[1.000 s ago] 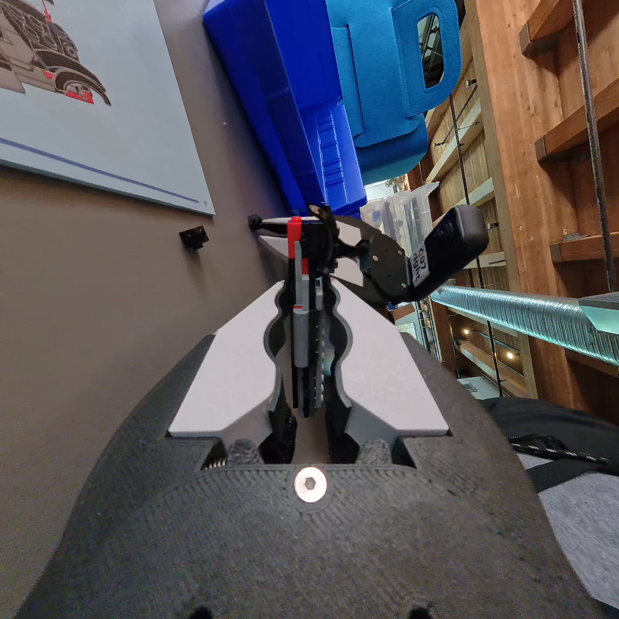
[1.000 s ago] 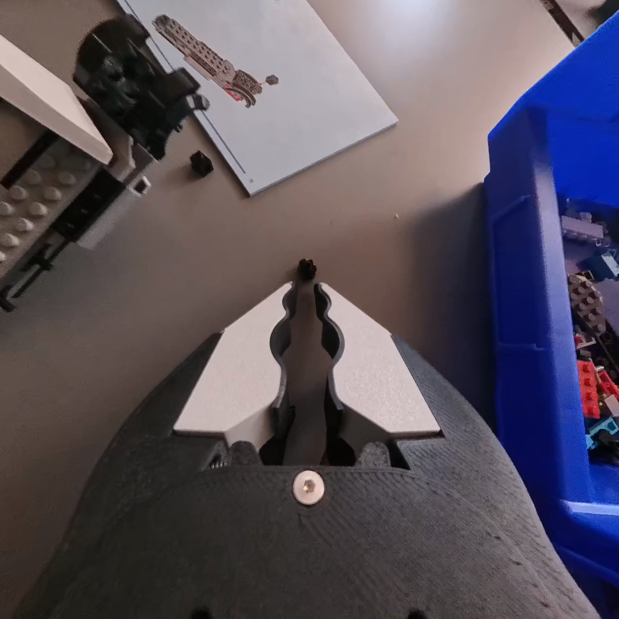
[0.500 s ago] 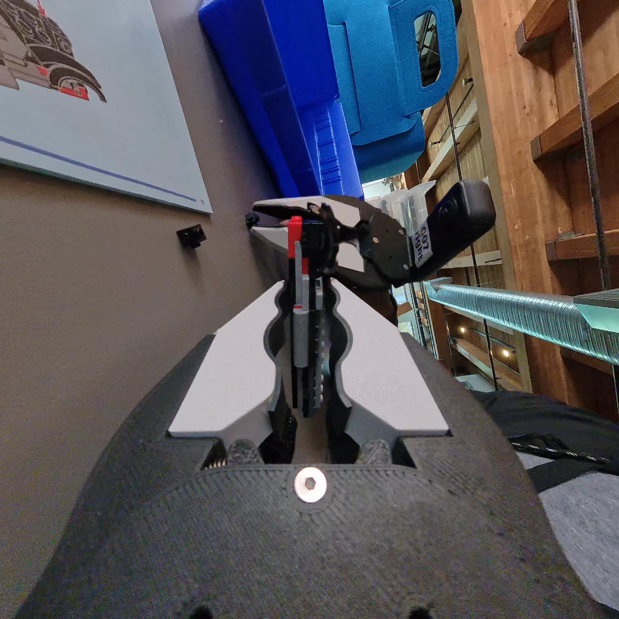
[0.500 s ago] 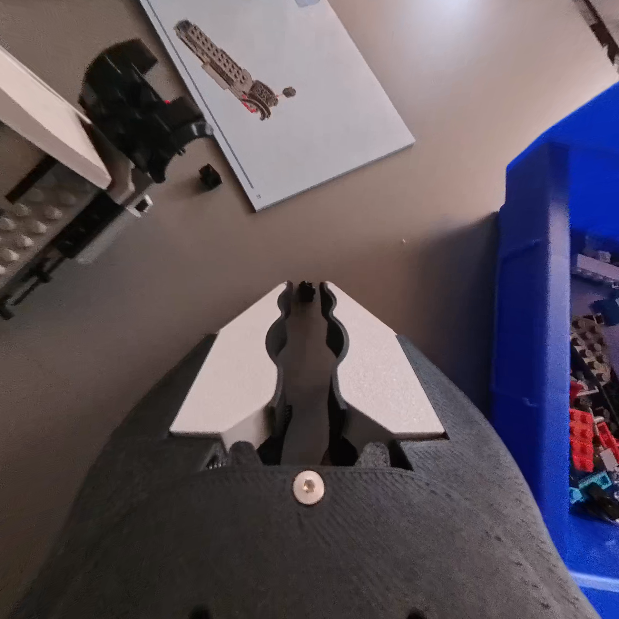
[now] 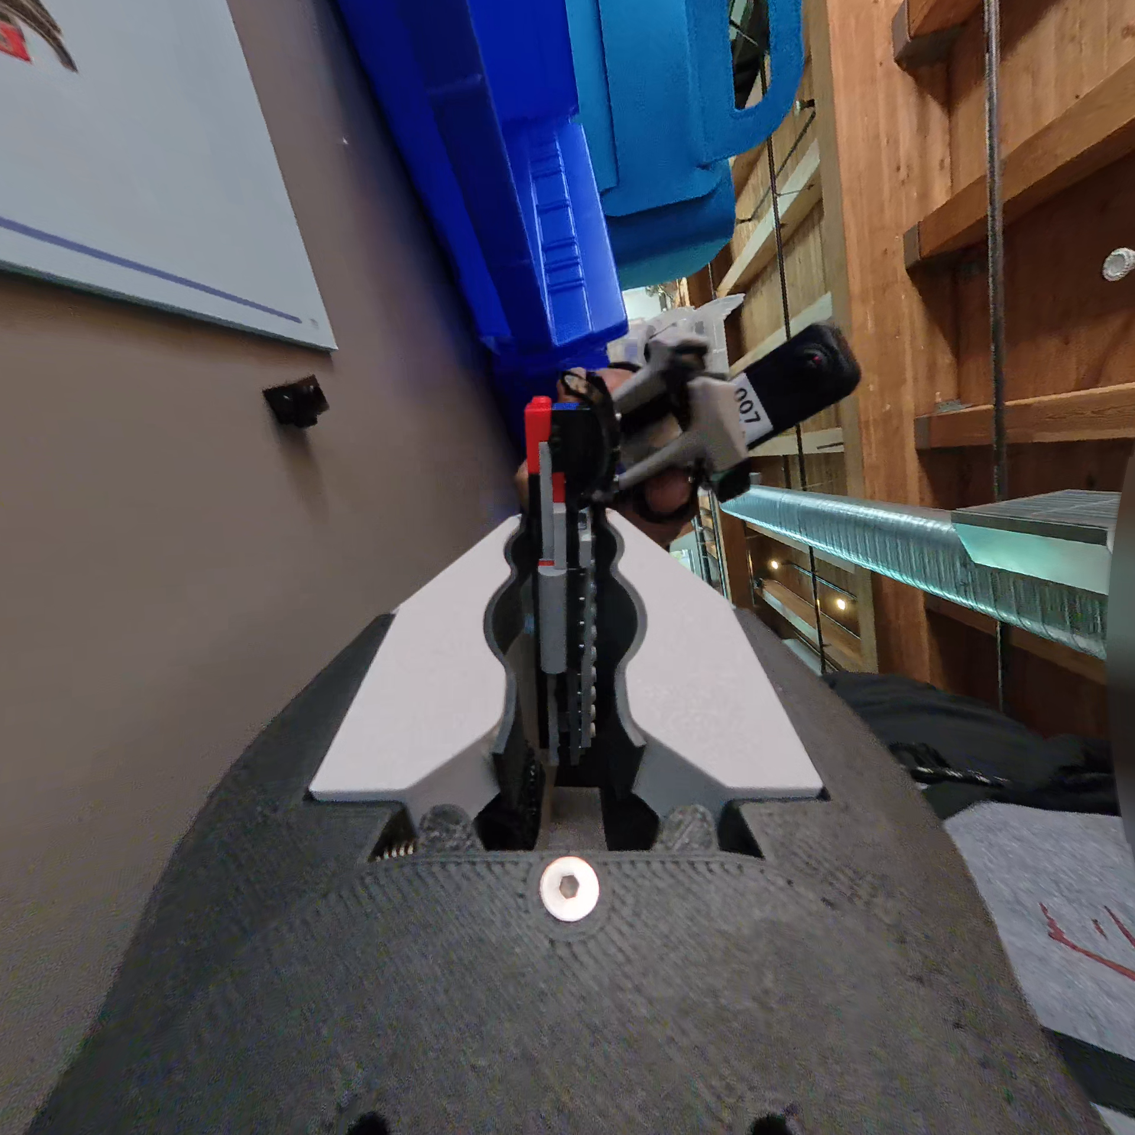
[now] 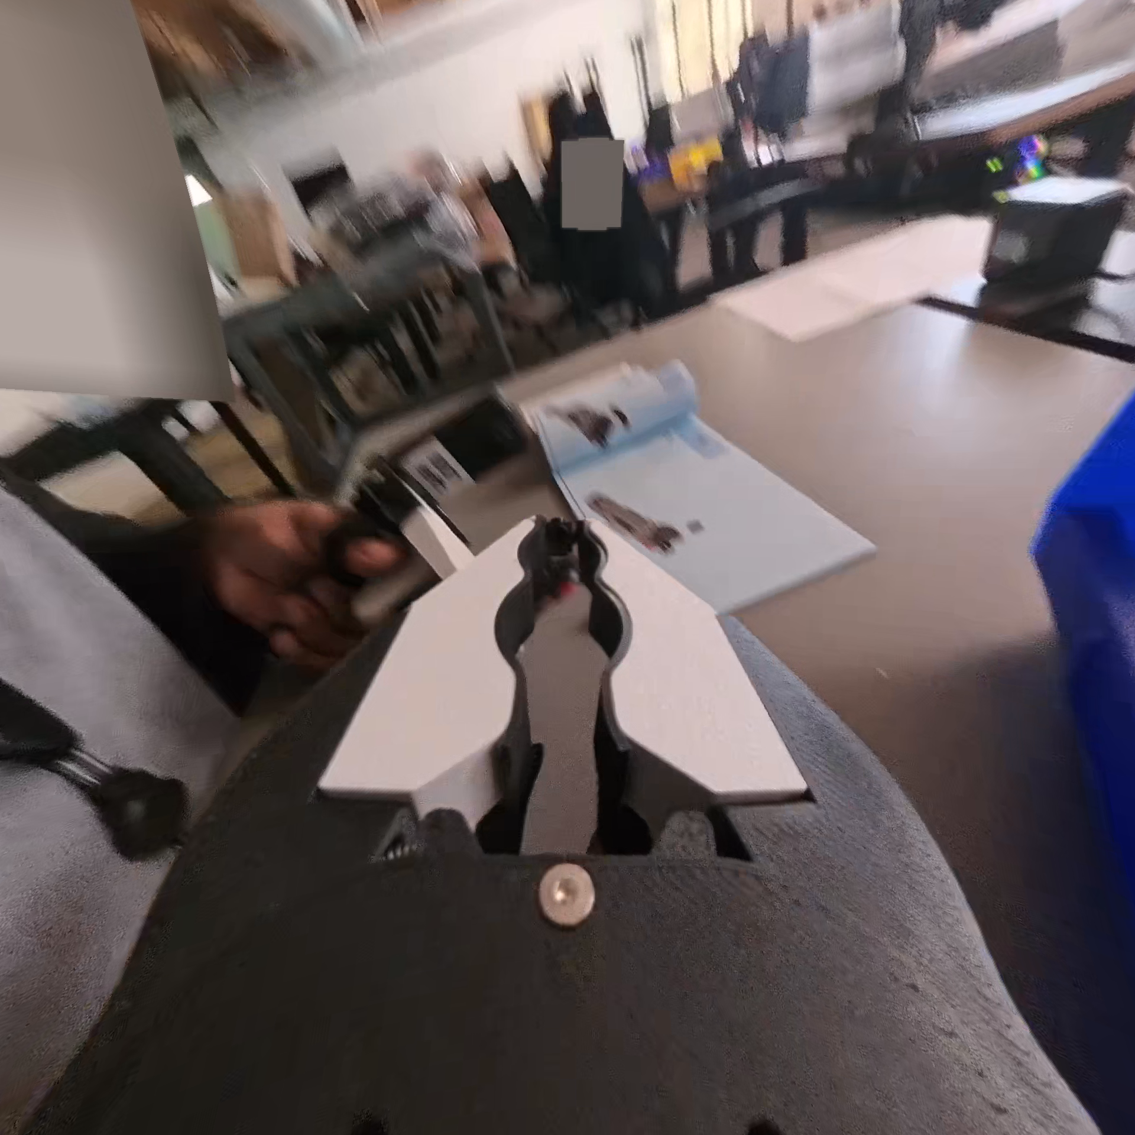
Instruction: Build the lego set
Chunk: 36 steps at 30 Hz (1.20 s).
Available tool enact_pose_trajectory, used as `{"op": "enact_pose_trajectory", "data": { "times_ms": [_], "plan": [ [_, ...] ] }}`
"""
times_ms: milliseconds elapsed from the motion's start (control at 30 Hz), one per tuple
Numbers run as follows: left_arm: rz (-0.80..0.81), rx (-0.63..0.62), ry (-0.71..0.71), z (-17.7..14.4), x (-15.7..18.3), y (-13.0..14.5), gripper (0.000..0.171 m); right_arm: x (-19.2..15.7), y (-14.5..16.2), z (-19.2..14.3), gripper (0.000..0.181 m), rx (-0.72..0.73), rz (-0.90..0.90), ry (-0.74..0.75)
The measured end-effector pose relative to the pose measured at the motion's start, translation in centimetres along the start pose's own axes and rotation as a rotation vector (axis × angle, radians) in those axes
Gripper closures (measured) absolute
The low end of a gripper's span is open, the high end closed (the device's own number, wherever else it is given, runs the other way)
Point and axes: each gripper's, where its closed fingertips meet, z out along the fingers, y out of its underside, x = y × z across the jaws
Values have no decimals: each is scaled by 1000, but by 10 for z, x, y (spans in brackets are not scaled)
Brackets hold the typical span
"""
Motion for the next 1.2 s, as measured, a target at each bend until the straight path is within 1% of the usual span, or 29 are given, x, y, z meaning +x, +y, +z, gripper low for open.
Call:
{"op": "enact_pose_trajectory", "data": {
  "times_ms": [67,133,267,433,767,1200],
  "plan": [
    [-3,-16,11,1,2,2,153,-12,-14,0,168,107,64,-84],
    [-6,-26,19,2,3,4,153,-20,-18,2,168,152,88,-134],
    [-24,-36,46,3,7,5,152,-21,-4,13,168,114,73,-139],
    [-17,-48,46,5,10,7,152,-20,1,17,168,94,52,-136],
    [44,-66,33,8,23,9,153,-25,1,16,167,92,21,-159],
    [44,-44,43,6,28,9,153,-24,1,9,167,81,-49,-144]
  ]
}}
